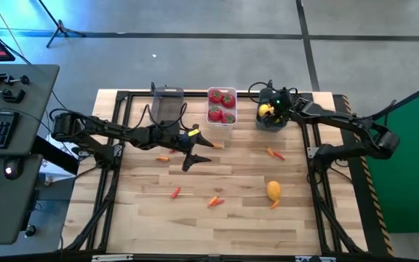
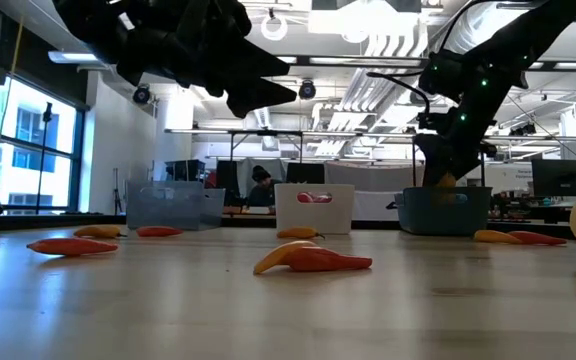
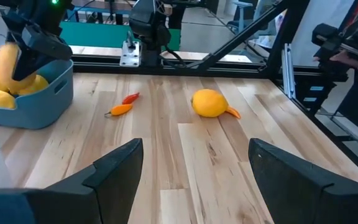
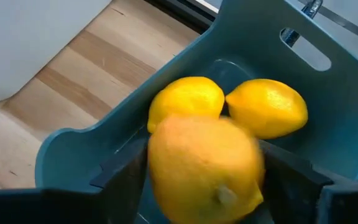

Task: Sort produce into baskets
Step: Put the yellow lemon into the blue bin

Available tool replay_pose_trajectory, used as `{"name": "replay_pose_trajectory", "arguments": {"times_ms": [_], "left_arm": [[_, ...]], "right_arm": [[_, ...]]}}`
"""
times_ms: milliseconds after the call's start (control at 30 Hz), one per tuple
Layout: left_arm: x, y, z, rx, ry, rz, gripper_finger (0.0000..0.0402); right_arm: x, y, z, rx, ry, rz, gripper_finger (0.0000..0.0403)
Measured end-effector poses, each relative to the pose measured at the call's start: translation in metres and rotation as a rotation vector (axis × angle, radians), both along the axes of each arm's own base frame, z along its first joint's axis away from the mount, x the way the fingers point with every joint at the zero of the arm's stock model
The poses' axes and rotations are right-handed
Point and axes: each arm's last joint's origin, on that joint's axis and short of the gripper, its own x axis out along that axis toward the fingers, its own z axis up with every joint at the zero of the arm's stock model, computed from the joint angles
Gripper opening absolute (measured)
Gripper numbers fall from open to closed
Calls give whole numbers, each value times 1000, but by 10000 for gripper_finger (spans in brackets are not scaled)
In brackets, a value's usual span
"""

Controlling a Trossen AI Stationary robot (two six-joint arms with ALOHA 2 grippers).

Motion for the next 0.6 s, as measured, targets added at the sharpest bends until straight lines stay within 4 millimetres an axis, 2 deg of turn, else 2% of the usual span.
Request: {"name": "replay_pose_trajectory", "arguments": {"times_ms": [167, 300, 433, 500, 600], "left_arm": [[0, 0, 0, -3, 1, 1, 277], [0, 0, -1, 1, 14, -1, 277], [-1, 0, -2, 27, 14, -8, 277], [-1, 0, -2, 30, 15, -2, 277], [-1, 0, -2, 31, 19, -1, 277]], "right_arm": [[1, 1, 5, 18, 0, -16, 307], [6, 1, 22, 19, 29, 32, 322], [20, 14, 51, -2, 14, 123, 306], [28, 28, 64, -14, -12, 180, 288], [35, 55, 71, 9, -44, 254, 255]]}}
